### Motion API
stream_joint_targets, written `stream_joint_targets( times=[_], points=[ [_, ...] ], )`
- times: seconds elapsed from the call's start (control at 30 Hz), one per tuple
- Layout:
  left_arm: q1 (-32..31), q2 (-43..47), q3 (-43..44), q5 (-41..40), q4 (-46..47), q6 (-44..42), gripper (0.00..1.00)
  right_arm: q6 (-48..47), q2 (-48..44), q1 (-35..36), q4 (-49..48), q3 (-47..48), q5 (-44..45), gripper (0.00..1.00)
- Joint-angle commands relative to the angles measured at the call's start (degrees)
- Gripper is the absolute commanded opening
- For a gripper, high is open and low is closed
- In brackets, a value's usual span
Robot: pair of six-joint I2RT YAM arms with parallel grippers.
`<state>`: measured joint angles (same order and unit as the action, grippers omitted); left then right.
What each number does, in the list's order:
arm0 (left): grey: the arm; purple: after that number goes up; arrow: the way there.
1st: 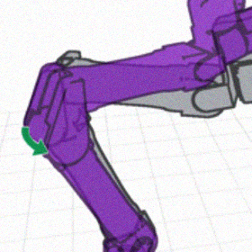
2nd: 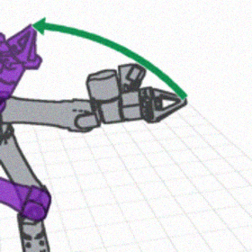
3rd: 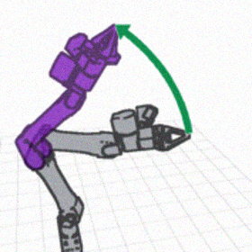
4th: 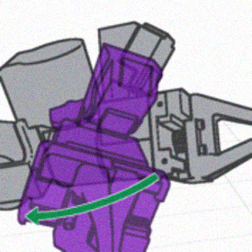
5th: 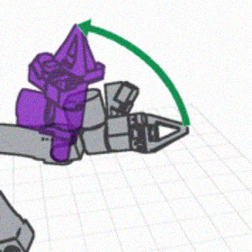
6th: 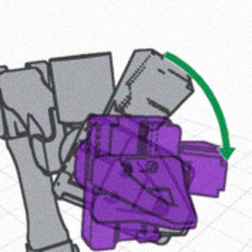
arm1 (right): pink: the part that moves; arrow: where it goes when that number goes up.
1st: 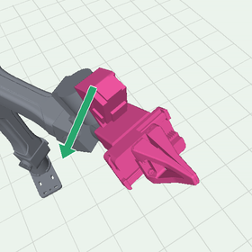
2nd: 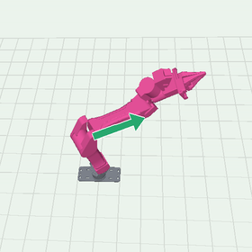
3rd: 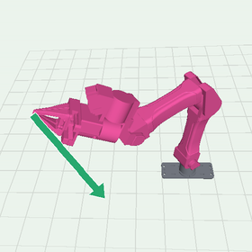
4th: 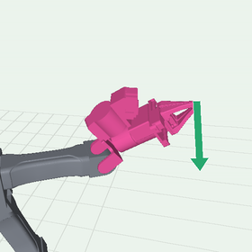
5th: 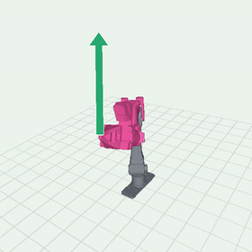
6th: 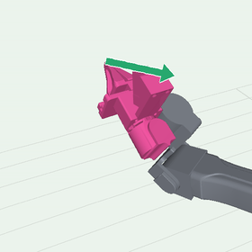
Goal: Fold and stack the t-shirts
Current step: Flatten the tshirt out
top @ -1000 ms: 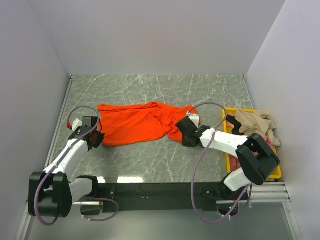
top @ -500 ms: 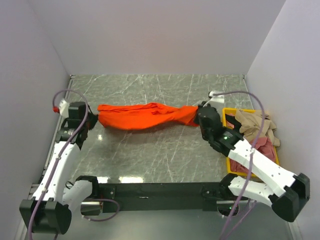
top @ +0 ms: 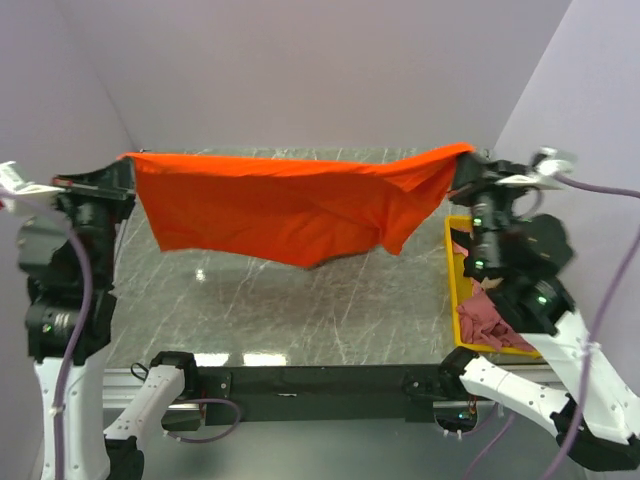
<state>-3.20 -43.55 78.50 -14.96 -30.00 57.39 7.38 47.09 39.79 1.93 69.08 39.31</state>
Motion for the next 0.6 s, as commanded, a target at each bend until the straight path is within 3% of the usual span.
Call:
stream_joint_targets(
  times=[0.0, 0.27, 0.4, 0.57],
  points=[
    [-0.05, 0.22, 8.57, 2.39, 1.70, -3.94, 0.01, -5.27, -3.31, 0.11, -2.38, 7.98, -3.88, 0.00],
    [-0.05, 2.06, 21.59, 2.92, 1.17, -6.14, 0.01, -4.83, -5.08, 0.11, 7.11, 25.72, -21.35, 0.00],
    [-0.05, 1.63, 26.07, 3.45, 1.08, -7.28, 0.00, -5.27, -3.41, 0.11, 11.33, 32.86, -25.59, 0.00],
    [-0.05, 0.05, 26.98, 2.58, 1.52, -8.34, 0.00, -6.76, -2.80, 0.11, 10.99, 34.20, -25.52, 0.00]
  ],
)
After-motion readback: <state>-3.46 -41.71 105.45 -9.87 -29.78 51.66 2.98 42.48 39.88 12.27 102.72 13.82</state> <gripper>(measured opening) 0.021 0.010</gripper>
